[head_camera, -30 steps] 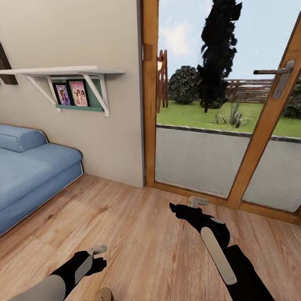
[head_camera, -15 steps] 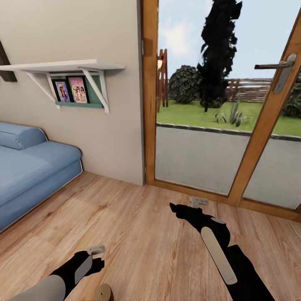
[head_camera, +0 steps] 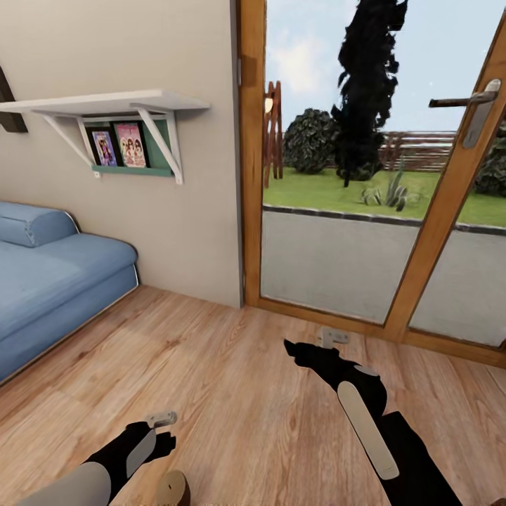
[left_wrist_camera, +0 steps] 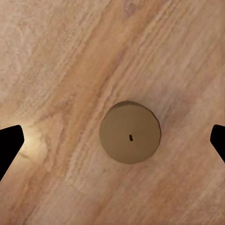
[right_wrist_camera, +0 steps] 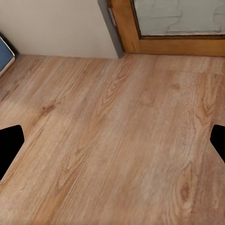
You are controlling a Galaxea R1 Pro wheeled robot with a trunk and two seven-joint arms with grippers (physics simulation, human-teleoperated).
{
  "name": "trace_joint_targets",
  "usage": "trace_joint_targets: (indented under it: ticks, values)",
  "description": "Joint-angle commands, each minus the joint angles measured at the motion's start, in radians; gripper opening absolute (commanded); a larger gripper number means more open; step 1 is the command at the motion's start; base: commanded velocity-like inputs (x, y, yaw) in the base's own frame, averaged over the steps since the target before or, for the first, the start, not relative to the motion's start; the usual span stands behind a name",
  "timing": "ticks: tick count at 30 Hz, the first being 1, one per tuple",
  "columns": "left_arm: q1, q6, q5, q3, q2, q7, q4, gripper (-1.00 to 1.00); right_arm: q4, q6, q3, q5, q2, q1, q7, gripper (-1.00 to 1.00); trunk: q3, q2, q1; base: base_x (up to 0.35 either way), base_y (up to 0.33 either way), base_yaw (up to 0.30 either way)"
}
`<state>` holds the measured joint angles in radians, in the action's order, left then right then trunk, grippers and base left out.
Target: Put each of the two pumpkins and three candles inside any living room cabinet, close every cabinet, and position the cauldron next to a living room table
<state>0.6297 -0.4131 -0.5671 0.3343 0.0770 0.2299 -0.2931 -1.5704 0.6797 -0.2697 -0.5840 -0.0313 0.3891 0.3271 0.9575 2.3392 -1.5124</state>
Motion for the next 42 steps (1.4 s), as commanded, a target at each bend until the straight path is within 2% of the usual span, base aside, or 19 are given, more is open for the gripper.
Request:
trace_joint_targets:
  ticks: [1, 9, 13, 16, 19, 20, 24, 31, 35, 38, 42]
  values:
    - [0.0, -0.004, -0.011, 0.008, 0.0, 0.007, -0.003, 1.0, -0.006, 0.001, -0.004, -0.011, 0.0, 0.001, 0.01, 1.0, 0.004, 0.008, -0.004, 0.0, 0.0, 0.0]
    - [0.0, 0.002, -0.01, 0.008, -0.005, 0.006, -0.003, 1.0, -0.015, -0.003, -0.007, -0.011, 0.004, 0.001, -0.018, 1.0, 0.029, 0.064, -0.034, 0.0, 0.0, 0.0]
    - [-0.001, 0.003, -0.01, 0.008, -0.005, 0.006, -0.003, 1.0, -0.016, 0.0, -0.005, -0.011, 0.005, 0.0, -0.119, 1.0, 0.042, 0.092, -0.05, 0.0, 0.0, 0.0]
    - [-0.001, 0.003, -0.011, 0.008, -0.005, 0.006, -0.003, 1.0, -0.016, 0.031, 0.004, -0.012, 0.001, 0.0, -0.263, 1.0, 0.051, 0.113, -0.061, 0.0, 0.0, 0.0]
    - [-0.001, 0.003, -0.011, 0.009, -0.006, 0.006, -0.003, 1.0, -0.016, 0.075, 0.009, -0.012, 0.003, 0.0, -0.373, 1.0, 0.061, 0.134, -0.073, 0.0, 0.0, 0.0]
    - [-0.001, 0.004, -0.011, 0.009, -0.007, 0.006, -0.003, 1.0, -0.016, 0.08, 0.012, -0.012, 0.002, 0.0, -0.39, 1.0, 0.064, 0.141, -0.077, 0.0, 0.0, 0.0]
    - [-0.001, 0.005, -0.011, 0.009, -0.01, 0.006, -0.003, 1.0, -0.016, 0.099, 0.067, -0.012, 0.0, 0.0, -0.477, 1.0, 0.077, 0.161, -0.088, 0.0, 0.0, 0.0]
    - [-0.001, 0.032, -0.011, 0.009, -0.011, 0.005, -0.004, 1.0, -0.016, 0.106, 0.089, -0.013, -0.001, 0.0, -0.513, 1.0, 0.104, 0.163, -0.091, 0.0, 0.0, 0.0]
    - [-0.001, 0.053, -0.01, 0.011, -0.01, -0.033, -0.004, 1.0, -0.015, 0.107, 0.091, -0.013, -0.002, 0.0, -0.516, 1.0, 0.12, 0.164, -0.093, 0.0, 0.0, 0.0]
    - [-0.001, 0.062, -0.01, 0.034, -0.01, -0.072, -0.003, 1.0, -0.015, 0.107, 0.091, -0.013, -0.001, 0.0, -0.517, 1.0, 0.131, 0.164, -0.094, 0.0, 0.0, 0.0]
    - [-0.001, 0.066, -0.01, 0.059, -0.009, -0.089, -0.003, 1.0, -0.014, 0.107, 0.091, -0.013, -0.001, 0.0, -0.517, 1.0, 0.147, 0.165, -0.096, 0.0, 0.0, 0.0]
